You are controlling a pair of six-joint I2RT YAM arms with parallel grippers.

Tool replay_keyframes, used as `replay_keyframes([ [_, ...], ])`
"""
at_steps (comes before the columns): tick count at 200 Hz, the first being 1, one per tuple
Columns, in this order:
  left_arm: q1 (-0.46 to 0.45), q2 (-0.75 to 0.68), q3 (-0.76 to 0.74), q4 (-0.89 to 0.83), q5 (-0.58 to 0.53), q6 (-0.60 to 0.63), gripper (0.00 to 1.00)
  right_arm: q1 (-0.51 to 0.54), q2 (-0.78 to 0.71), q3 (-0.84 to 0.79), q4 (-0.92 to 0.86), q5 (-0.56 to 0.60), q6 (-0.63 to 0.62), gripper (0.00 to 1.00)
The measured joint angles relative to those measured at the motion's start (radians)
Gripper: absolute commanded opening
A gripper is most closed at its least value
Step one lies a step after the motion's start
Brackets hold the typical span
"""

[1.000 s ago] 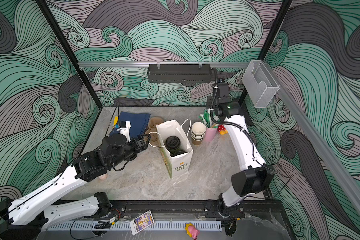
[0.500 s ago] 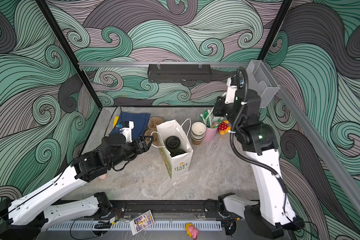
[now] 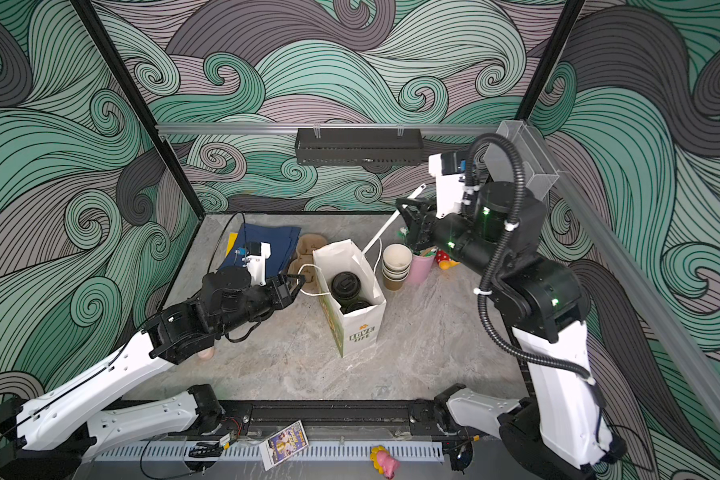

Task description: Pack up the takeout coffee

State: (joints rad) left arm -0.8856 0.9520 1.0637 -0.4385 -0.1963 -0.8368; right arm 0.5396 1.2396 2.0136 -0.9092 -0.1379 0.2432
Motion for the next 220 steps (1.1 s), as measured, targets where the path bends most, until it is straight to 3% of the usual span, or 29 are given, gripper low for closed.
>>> replay_keyframes([
  [78,0.0,0.0,0.0,0.005,0.006,-0.002,0.0,0.127,0.295,0.003,-0.228,0.024,-0.021,0.07],
  [173,0.0,0.0,-0.006,0.008,0.008,-0.003,0.0,0.187,0.46,-0.027,-0.334,-0.063,-0.009,0.09],
  [194,0.0,0.0,-0.006,0.013,0.011,-0.003,0.0,0.187,0.49,-0.041,-0.336,-0.066,-0.006,0.16],
  [220,0.0,0.0,-0.006,0.014,0.016,-0.004,0.0,0.187,0.516,-0.045,-0.34,-0.066,-0.002,0.36],
])
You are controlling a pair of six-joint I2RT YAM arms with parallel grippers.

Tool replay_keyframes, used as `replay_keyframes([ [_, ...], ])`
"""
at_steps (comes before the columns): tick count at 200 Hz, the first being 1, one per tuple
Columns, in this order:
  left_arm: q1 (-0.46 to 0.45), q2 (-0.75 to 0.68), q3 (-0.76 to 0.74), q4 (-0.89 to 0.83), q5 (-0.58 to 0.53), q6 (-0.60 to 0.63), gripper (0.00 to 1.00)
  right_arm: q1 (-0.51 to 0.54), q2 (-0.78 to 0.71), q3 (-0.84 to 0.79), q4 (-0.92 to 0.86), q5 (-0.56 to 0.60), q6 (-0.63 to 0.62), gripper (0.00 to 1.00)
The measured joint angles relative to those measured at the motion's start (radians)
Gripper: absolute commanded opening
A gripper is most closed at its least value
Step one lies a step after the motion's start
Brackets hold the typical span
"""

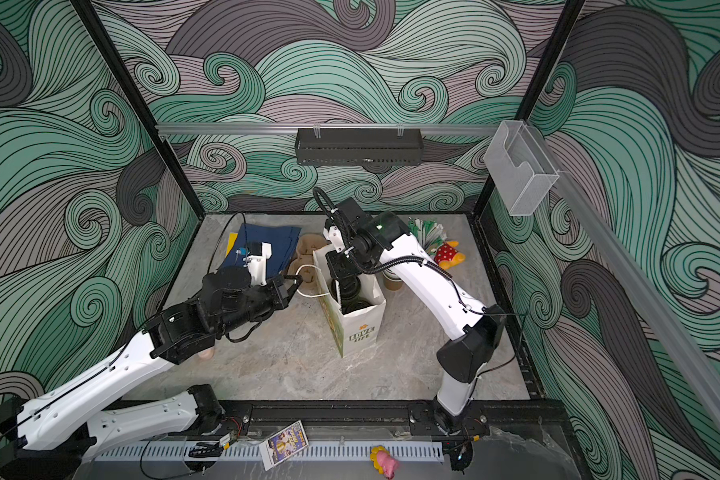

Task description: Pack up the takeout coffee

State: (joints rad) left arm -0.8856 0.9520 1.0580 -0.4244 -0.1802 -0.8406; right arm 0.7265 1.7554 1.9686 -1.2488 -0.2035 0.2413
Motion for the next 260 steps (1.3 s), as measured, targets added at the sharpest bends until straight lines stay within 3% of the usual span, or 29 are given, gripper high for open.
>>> replay_keyframes([
  [30,0.0,0.0,0.0,0.001,0.003,0.0,0.0,0.0,-0.002,0.013,-0.006,0.018,0.002,0.49],
  [60,0.0,0.0,0.0,0.007,0.005,0.0,0.0,0.0,-0.047,0.063,-0.007,0.09,-0.005,0.49],
  [93,0.0,0.001,0.0,0.02,0.008,0.0,0.0,-0.035,-0.211,0.097,0.006,0.253,-0.028,0.47],
  [142,0.0,0.002,0.0,0.037,0.013,0.002,0.0,-0.375,-0.482,-0.159,0.135,0.4,-0.024,0.46],
  [193,0.0,0.003,0.0,0.037,0.018,0.003,0.0,-0.61,-0.361,-0.433,0.317,0.311,0.028,0.47],
  [260,0.0,0.003,0.0,0.037,0.017,0.003,0.0,-0.681,-0.232,-0.5,0.479,0.245,0.078,0.38],
])
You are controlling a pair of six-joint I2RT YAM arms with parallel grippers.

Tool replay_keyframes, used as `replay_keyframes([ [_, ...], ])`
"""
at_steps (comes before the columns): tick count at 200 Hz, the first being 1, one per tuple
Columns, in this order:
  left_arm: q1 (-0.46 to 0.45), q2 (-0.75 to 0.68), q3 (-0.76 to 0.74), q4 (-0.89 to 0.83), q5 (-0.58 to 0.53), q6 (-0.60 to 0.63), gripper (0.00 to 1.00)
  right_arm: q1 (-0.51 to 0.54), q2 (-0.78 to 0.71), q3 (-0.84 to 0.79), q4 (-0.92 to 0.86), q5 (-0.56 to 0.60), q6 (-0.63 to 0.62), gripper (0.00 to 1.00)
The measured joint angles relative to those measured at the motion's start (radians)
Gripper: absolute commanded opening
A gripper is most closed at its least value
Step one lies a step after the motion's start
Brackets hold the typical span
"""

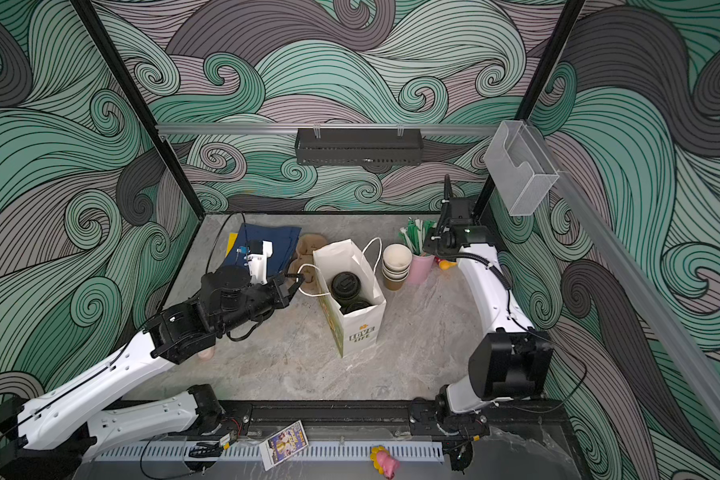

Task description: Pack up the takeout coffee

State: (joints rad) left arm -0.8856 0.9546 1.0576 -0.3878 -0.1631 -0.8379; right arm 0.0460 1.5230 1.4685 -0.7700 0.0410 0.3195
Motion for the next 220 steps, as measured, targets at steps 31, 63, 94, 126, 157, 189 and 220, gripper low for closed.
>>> replay_keyframes([
  [31,0.0,0.0,0.0,0.0,0.0,0.0,0.0,-0.001,0.015,0.001,0.035,-0.008,0.006,0.31],
  [63,0.0,0.0,0.0,0.0,0.0,0.0,0.0,-0.002,0.033,0.001,0.042,-0.012,0.008,0.3],
  [94,0.0,0.0,0.0,0.0,0.0,0.0,0.0,-0.002,0.039,0.001,0.044,-0.014,0.015,0.21],
  [126,0.0,0.0,0.0,0.0,0.0,0.0,0.0,-0.002,0.039,0.001,0.049,-0.016,0.017,0.11],
  [157,0.0,0.0,-0.003,0.0,0.0,0.0,0.0,-0.002,0.035,0.001,0.048,-0.016,0.021,0.05],
  [189,0.0,0.0,-0.005,0.001,0.003,0.0,0.0,-0.002,0.013,0.001,0.039,-0.018,0.022,0.03],
  [220,0.0,0.0,-0.007,0.003,0.003,0.0,0.0,-0.002,-0.033,0.006,0.007,-0.025,0.022,0.03],
])
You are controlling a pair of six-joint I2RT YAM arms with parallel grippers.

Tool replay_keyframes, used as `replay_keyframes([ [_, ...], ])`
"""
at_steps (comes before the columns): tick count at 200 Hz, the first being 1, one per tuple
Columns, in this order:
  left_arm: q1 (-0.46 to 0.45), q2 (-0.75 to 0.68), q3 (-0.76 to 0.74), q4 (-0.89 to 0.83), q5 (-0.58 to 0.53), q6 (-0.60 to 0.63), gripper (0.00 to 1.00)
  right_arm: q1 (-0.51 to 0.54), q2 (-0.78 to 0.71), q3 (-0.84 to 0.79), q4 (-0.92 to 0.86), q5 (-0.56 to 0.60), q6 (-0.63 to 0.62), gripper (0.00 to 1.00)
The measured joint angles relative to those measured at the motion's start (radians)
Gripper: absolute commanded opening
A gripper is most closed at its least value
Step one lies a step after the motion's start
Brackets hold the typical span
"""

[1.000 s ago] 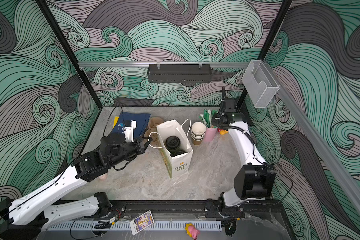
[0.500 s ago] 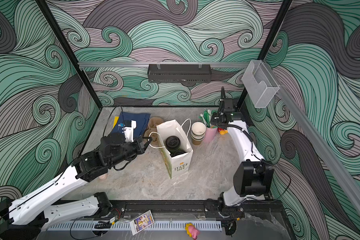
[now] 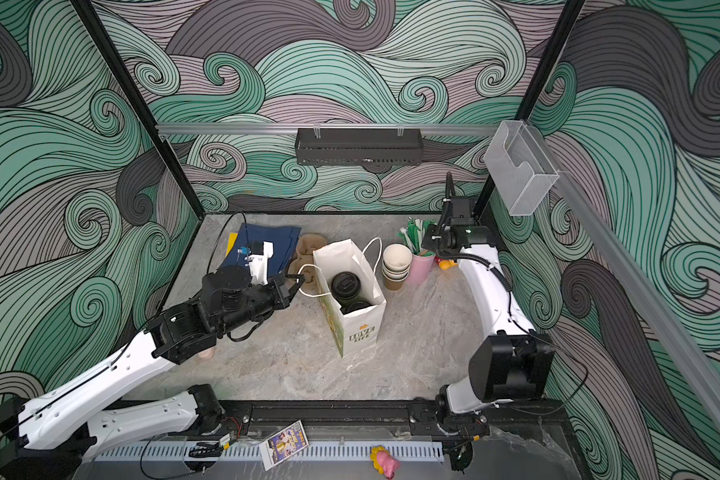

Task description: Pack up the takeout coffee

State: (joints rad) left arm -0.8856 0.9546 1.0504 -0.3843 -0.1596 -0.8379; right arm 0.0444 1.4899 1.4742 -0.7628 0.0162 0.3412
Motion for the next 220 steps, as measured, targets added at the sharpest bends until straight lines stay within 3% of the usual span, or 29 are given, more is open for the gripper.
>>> replay_keyframes([
  [114,0.0,0.006,0.0,0.004,0.008,0.001,0.0,0.0,-0.091,0.091,-0.087,-0.014,-0.021,0.0],
  [196,0.0,0.011,0.0,0.005,0.011,0.001,0.0,0.0,-0.344,0.266,-0.201,-0.018,-0.065,0.0],
  [220,0.0,0.015,0.0,0.004,0.011,0.008,0.25,0.0,-0.36,0.324,-0.264,-0.034,-0.084,0.0],
])
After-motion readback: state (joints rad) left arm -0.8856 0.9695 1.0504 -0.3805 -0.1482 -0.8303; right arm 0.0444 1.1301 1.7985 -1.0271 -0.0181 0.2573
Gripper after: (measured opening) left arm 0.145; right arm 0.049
